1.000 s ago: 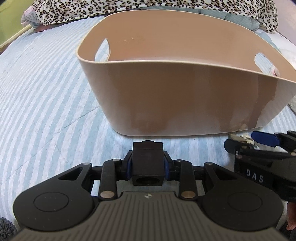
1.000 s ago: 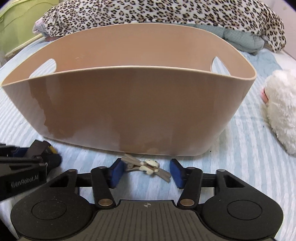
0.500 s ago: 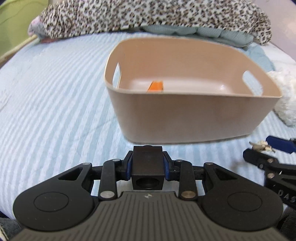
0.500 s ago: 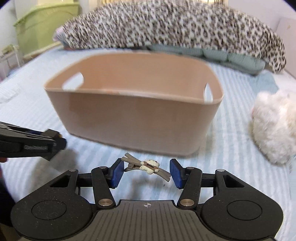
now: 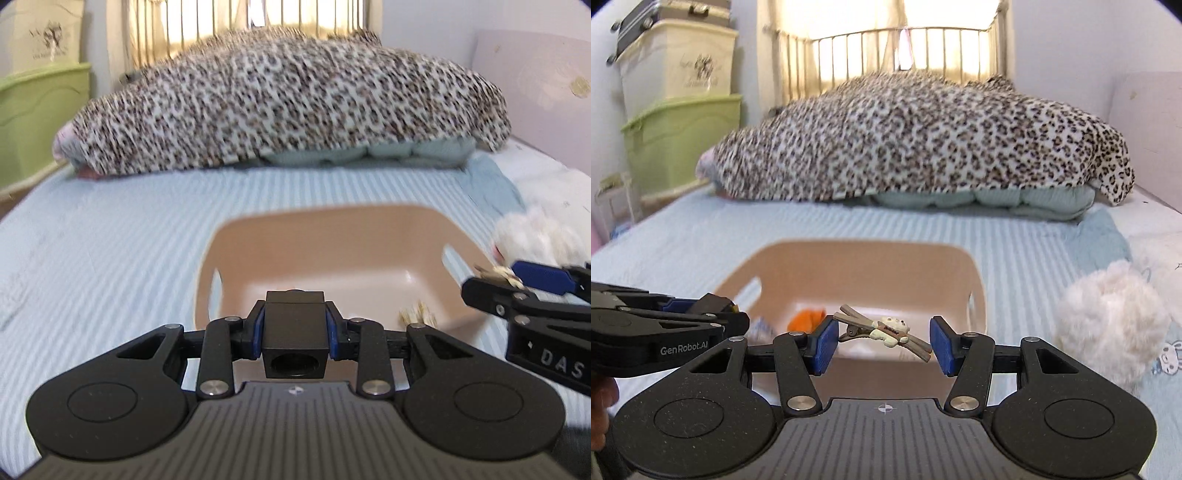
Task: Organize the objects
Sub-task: 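Lift the black box and keys over the basket and open both tools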
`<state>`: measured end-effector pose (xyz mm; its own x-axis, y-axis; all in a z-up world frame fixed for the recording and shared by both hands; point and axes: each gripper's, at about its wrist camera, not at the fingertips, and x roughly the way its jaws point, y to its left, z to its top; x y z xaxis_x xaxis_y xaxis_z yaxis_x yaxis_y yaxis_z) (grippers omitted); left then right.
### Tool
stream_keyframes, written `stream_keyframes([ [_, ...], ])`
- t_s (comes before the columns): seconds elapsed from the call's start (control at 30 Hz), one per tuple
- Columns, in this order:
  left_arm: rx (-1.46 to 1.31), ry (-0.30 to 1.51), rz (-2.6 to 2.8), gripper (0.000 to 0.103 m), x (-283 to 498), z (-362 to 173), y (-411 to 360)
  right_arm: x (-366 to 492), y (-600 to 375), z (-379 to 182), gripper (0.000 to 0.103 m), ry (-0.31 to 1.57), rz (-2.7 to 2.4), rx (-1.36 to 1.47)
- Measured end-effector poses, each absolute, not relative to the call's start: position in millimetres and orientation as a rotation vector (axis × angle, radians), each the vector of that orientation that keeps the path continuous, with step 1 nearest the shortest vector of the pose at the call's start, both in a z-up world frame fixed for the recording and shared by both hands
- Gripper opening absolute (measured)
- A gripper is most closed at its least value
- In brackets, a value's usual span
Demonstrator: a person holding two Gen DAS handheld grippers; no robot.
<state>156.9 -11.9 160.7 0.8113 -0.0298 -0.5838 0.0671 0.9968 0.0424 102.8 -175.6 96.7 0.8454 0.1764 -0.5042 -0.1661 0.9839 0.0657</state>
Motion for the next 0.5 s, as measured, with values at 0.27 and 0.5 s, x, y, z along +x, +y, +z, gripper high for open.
stream_keyframes([
  [0.27, 0.079, 0.667, 0.011, 0.033, 221.2, 143.1, -21.3, 157.4, -174.4, 86.9, 0.051, 0.581, 0.135, 0.058],
  [0.5, 0.091, 0.83, 0.013, 0.034, 258.3, 100.8, -18.1, 186.4, -162.2, 56.0, 0.051, 0.683, 0.104, 0.003],
])
